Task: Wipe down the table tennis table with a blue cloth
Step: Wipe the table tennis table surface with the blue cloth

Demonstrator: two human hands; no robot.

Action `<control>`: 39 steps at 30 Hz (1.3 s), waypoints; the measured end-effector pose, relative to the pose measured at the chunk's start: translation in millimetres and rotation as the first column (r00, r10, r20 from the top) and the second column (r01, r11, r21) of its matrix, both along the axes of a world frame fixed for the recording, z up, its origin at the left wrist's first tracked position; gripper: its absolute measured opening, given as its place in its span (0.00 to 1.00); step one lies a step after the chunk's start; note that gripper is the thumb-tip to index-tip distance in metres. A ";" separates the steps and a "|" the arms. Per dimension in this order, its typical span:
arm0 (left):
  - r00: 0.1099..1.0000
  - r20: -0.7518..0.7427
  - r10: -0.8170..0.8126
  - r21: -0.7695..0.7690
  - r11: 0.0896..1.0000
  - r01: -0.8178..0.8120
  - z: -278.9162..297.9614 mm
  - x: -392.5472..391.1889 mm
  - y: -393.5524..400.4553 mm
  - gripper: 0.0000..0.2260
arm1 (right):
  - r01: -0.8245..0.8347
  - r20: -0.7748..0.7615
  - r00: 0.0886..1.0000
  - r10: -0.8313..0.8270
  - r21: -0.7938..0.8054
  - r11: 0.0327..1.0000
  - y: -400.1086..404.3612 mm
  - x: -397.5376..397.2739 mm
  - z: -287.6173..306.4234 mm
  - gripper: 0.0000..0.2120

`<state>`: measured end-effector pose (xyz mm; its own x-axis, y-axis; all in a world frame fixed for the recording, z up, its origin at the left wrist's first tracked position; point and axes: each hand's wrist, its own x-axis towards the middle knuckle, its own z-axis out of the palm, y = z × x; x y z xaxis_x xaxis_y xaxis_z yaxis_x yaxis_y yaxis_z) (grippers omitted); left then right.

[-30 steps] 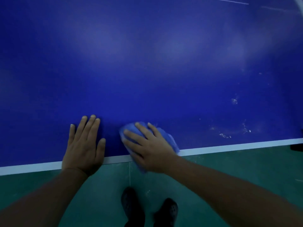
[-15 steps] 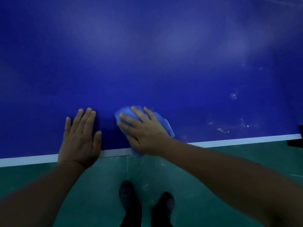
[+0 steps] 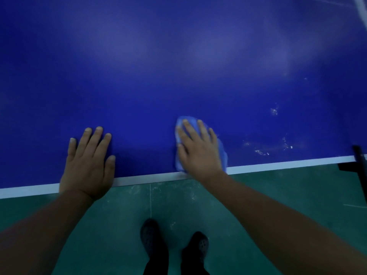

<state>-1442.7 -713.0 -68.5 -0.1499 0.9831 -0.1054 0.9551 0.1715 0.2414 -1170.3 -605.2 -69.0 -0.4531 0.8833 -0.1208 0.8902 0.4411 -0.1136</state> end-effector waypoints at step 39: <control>0.967 0.057 -0.247 0.032 0.969 0.246 0.9 166.2 50.8 0.29 | 0.794 0.100 0.603 -0.792 0.028 0.608 20.7 297.1 36.7 0.20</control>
<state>-1276.5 -662.2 -67.6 0.1033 0.9912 -0.0825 0.9507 -0.0740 0.3011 -873.2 -584.5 -32.3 0.4382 0.8878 -0.1408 0.8960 -0.4440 -0.0112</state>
